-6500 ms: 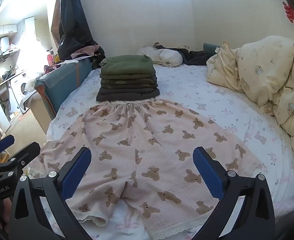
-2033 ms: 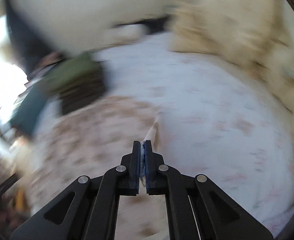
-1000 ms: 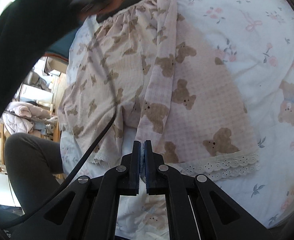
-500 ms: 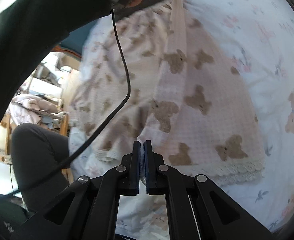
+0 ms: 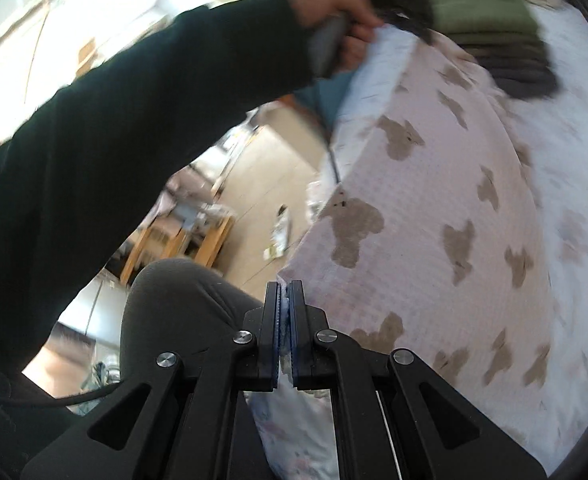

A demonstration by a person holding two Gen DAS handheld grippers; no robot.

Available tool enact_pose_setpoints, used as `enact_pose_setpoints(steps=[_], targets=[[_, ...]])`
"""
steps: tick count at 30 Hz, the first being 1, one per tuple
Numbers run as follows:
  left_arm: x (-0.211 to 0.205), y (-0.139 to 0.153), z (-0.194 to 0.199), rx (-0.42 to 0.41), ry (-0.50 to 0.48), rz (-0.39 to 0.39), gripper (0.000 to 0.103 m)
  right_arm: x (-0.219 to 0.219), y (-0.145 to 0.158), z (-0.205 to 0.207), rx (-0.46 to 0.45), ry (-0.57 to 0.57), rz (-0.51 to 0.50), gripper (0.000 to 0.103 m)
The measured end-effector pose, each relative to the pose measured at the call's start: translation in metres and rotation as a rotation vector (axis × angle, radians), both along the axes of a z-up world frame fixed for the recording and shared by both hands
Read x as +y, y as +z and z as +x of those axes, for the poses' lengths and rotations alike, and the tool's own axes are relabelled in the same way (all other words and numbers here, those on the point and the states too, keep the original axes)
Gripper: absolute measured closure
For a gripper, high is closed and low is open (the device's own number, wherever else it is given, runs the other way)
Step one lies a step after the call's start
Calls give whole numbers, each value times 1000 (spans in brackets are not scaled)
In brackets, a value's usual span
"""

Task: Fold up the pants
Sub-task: 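Grasp the other leg hem with the left gripper while the right gripper holds its hem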

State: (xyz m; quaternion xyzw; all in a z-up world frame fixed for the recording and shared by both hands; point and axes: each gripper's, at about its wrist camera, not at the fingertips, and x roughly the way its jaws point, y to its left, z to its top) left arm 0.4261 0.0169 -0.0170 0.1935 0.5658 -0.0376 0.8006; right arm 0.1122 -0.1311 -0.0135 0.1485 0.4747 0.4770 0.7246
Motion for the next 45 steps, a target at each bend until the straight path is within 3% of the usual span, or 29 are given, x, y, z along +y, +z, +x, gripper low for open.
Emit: enact_pose_setpoints(steps=[7,10,12,13,16,17,18,22,28,33,36,37,40,43,45], targets=[[66,-113,20,89,91,43,103,83,-57,28,103,72,-65,99],[85,-132,23,79,120,-24,99,95,-72,37,123,59,-102,100],[100,-136,24,94,161,-120,99,98,-78,42,140,47,-132,100],[110,-134,22,112,181,-193,93,101,-79,44,142,42,-141,100],[139,-111,10,78,237,-299,24,97,-75,45,141,41,-144,100],[151,-98,2,34,248,-304,19,97,-73,46,135,40,-152,100],[164,-83,-9,-14,252,-287,19,100,-73,42,129,40,-156,100],[210,-49,-55,-53,277,-306,18,105,-62,44,115,26,-168,100],[253,-32,-156,11,337,-425,18,156,-57,12,51,80,-163,99],[265,-48,-217,99,385,-495,18,207,-88,-1,1,89,-124,99],[262,-64,-238,143,388,-470,18,220,-119,0,41,62,-133,92],[259,-70,-245,162,388,-473,18,220,-129,1,72,56,-124,86],[244,-90,-258,228,363,-472,18,206,-132,5,108,16,-111,38],[214,-113,-269,272,260,-357,19,168,-114,-1,116,8,-41,39],[198,-127,-271,331,209,-366,19,133,-100,-7,85,-18,-78,38]])
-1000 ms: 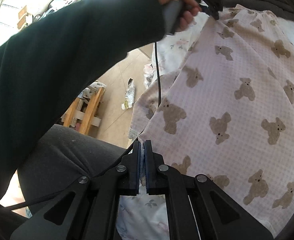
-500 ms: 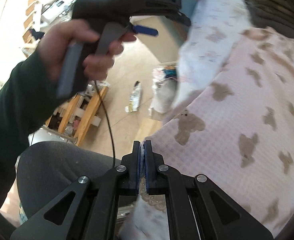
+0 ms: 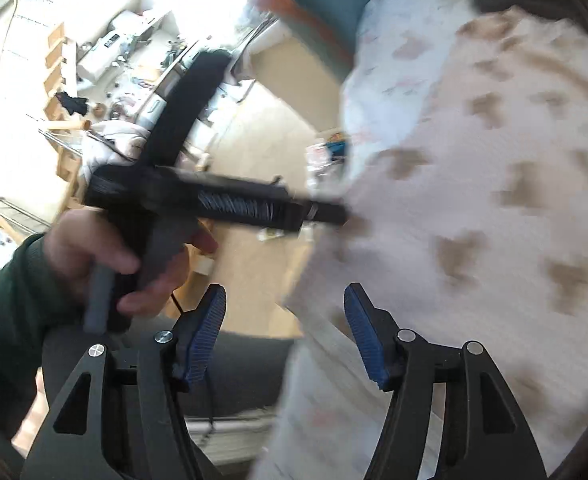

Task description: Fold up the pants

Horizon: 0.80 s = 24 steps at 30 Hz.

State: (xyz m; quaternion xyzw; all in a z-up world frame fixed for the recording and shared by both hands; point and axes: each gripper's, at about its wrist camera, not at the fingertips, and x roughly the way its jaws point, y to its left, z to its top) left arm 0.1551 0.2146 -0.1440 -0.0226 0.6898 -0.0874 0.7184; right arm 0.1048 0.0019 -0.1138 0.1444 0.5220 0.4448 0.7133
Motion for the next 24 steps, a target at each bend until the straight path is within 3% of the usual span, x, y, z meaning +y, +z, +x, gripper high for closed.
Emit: enact_pose_setpoints(steps=[4,7,9,11,15,17,19,21,22,23,24], targets=[[-24,-16,1,30,-94,80,20,-110,21,-9,-35,-207,-47,38],[-43,-24,1,82,-158,117,44,-205,15,-5,1,-479,-136,34],[-53,-22,0,87,-175,146,54,-246,1,-4,69,-578,-226,34],[-66,-19,-3,86,-219,176,70,-277,-20,-6,161,-649,-240,34],[-92,-15,-14,70,-328,293,96,-291,-70,-19,397,-636,-138,34],[-104,-14,-22,51,-395,356,100,-271,-74,-25,410,-544,-152,34],[-106,-10,-23,43,-397,381,101,-249,-73,-27,378,-449,-223,34],[-109,-1,-23,26,-378,370,102,-239,-81,-29,373,-432,-252,38],[-112,8,-24,15,-369,349,102,-233,-79,-30,349,-429,-261,55],[-116,15,-25,1,-366,345,103,-230,-77,-31,340,-413,-253,91],[-119,26,-26,-22,-360,341,103,-227,-77,-32,346,-394,-233,102]])
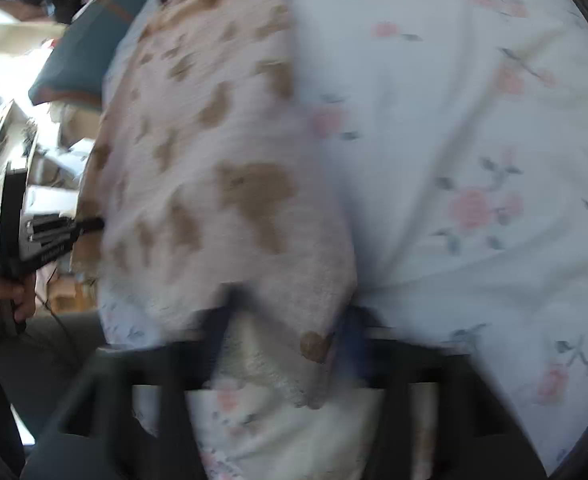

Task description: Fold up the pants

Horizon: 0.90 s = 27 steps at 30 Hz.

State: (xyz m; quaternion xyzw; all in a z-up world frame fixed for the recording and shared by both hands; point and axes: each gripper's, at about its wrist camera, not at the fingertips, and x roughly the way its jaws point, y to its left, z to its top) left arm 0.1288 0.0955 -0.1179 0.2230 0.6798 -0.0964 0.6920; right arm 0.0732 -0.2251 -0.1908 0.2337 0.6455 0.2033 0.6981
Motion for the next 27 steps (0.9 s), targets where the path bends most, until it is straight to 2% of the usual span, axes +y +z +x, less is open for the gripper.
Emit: enact_pose_setpoints(steps=[2,4,6,8,11,13,17,21,23,27], targets=[[-2,21,-2,-33,18,-31,103,-4,3,-6,-18,-6,33,102],[-3,50,-4,-78,49,-81,103,-15,24,-9,-75,-33,60,102],[2,82,-7,-126,90,-154,103,-33,47,-9,-116,-74,116,102],[9,113,-13,-177,134,-241,103,-50,79,-10,-197,-91,133,102],[16,158,-25,-248,210,-390,103,-78,133,-14,-300,-126,200,102],[20,193,-37,-302,251,-522,103,-100,181,-21,-399,-143,246,102],[18,270,-66,-442,300,-730,103,-126,273,-36,-574,-162,288,102],[18,334,-89,-551,305,-870,103,-147,358,-50,-727,-166,294,102],[19,367,-101,-595,292,-936,103,-152,385,-69,-792,-167,296,102],[10,412,-119,-662,243,-999,103,-162,440,-98,-909,-187,287,102]])
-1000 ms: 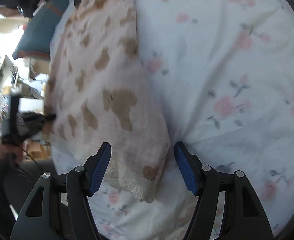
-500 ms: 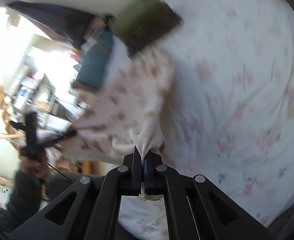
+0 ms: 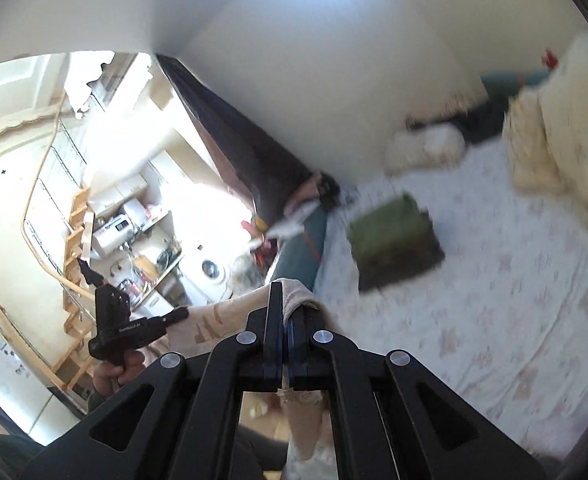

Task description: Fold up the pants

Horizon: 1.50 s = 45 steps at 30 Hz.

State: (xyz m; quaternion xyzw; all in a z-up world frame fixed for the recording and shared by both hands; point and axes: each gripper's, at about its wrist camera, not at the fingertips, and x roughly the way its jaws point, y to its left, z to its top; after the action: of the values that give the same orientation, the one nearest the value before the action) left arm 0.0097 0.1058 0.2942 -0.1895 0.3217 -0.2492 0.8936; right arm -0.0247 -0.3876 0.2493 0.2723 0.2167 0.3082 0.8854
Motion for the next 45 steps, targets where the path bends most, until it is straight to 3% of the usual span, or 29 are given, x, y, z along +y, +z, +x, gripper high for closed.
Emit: enact_pose_setpoints(steps=[5,12,15,17,19,23,28,31,33,38,41,45], targets=[[-10,12,17,-50,3,-19,102,-9,19,13,12,-52,-37,102],[-20,-24,116,-18,50,42,102,-4,-5,111,105,-105,-83,102],[-18,-29,151,-31,76,16,102,3,-11,152,110,-129,-103,102],[-11,-27,156,-54,73,-40,102,5,-7,165,82,-142,-105,102],[-9,-30,149,-85,64,-36,102,4,-1,168,50,-145,-100,102],[-8,-69,140,19,40,-21,102,9,-9,163,77,-132,-171,102],[-9,-162,120,239,10,28,102,8,-85,145,255,-90,-223,102],[-10,-229,112,428,10,25,102,2,-146,132,380,-80,-234,102],[-13,-296,119,635,49,75,102,3,-199,130,509,-72,-247,102],[-15,-400,123,825,120,247,102,9,-333,150,787,-87,-239,102],[-19,-413,114,826,103,358,102,15,-371,155,871,-110,-286,99],[-22,-412,106,804,91,384,101,17,-394,152,985,-47,-317,89]])
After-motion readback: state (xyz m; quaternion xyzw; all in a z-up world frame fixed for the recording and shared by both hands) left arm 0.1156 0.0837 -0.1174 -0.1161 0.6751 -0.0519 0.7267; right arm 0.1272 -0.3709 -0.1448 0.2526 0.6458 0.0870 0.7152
